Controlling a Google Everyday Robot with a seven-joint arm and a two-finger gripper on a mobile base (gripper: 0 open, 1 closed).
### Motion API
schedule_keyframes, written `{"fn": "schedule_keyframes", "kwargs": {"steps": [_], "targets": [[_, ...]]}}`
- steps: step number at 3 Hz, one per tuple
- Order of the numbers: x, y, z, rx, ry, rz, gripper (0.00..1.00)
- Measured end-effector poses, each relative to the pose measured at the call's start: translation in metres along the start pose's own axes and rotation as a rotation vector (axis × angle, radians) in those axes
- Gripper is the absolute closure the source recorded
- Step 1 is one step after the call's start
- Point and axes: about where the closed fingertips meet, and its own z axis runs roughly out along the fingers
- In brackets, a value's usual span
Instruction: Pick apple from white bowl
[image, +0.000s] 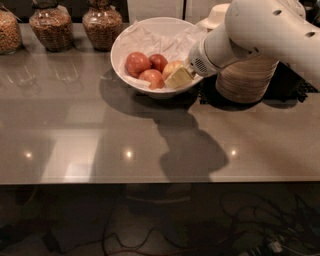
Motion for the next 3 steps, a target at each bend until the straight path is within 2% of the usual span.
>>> {"fn": "schedule_keyframes", "kwargs": {"steps": [1,2,3], "targets": [[-0.008,-0.008,-0.02,-0.001,-0.09,-0.055,1.0],[-0.014,-0.019,-0.049,-0.017,-0.14,-0.126,1.0],[-0.011,-0.025,-0.077,-0.066,-0.158,-0.183,1.0]]}}
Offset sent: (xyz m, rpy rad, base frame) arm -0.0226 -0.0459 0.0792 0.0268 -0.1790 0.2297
